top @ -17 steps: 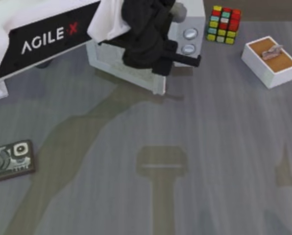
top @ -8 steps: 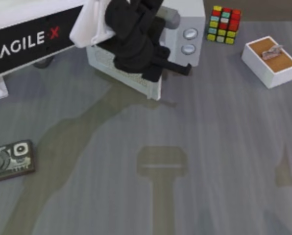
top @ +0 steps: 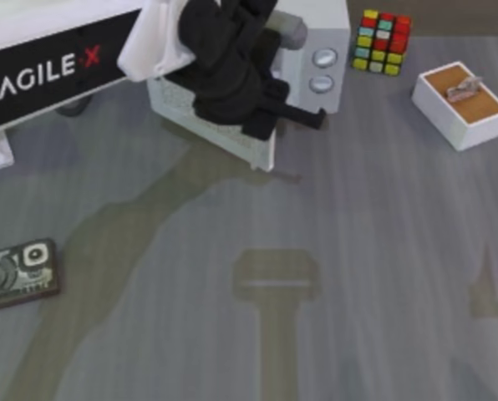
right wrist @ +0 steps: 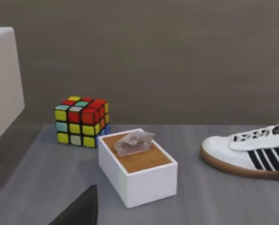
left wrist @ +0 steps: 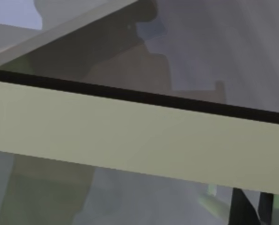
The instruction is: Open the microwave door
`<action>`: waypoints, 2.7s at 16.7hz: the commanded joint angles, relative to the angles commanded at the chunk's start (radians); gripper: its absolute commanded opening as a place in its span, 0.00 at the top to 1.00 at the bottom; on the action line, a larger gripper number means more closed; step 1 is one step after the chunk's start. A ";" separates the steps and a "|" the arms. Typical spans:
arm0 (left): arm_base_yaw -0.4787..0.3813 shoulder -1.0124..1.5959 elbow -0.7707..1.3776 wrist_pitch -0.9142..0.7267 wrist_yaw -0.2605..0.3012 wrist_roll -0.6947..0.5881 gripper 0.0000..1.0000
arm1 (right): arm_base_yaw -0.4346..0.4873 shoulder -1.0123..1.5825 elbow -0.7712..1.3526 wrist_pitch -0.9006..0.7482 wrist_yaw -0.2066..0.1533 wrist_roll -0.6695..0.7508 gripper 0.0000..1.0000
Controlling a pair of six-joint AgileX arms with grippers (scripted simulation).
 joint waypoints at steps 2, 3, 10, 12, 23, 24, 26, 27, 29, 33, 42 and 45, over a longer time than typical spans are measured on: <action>0.000 0.000 0.000 0.000 0.000 0.000 1.00 | 0.000 0.000 0.000 0.000 0.000 0.000 0.00; 0.000 0.000 0.000 0.000 0.000 0.000 1.00 | 0.000 0.000 0.000 0.000 0.000 0.000 0.00; 0.000 0.000 0.000 0.000 0.000 0.000 1.00 | 0.000 0.000 0.000 0.000 0.000 0.000 0.00; 0.000 0.000 0.000 0.000 0.000 0.000 1.00 | 0.000 0.000 0.000 0.000 0.000 0.000 0.00; 0.037 -0.077 -0.106 0.032 0.076 0.130 1.00 | 0.000 0.000 0.000 0.000 0.000 0.000 0.00; 0.038 -0.078 -0.108 0.033 0.077 0.133 1.00 | 0.000 0.000 0.000 0.000 0.000 0.000 0.00; 0.038 -0.078 -0.108 0.033 0.077 0.133 1.00 | 0.000 0.000 0.000 0.000 0.000 0.000 0.00; 0.038 -0.078 -0.108 0.033 0.077 0.133 1.00 | 0.000 0.000 0.000 0.000 0.000 0.000 0.00; 0.038 -0.078 -0.108 0.033 0.077 0.133 1.00 | 0.000 0.000 0.000 0.000 0.000 0.000 0.00; 0.038 -0.078 -0.108 0.033 0.077 0.133 1.00 | 0.000 0.000 0.000 0.000 0.000 0.000 0.00; 0.038 -0.078 -0.108 0.033 0.077 0.133 1.00 | 0.000 0.000 0.000 0.000 0.000 0.000 0.00; 0.038 -0.078 -0.108 0.033 0.077 0.133 1.00 | 0.000 0.000 0.000 0.000 0.000 0.000 0.00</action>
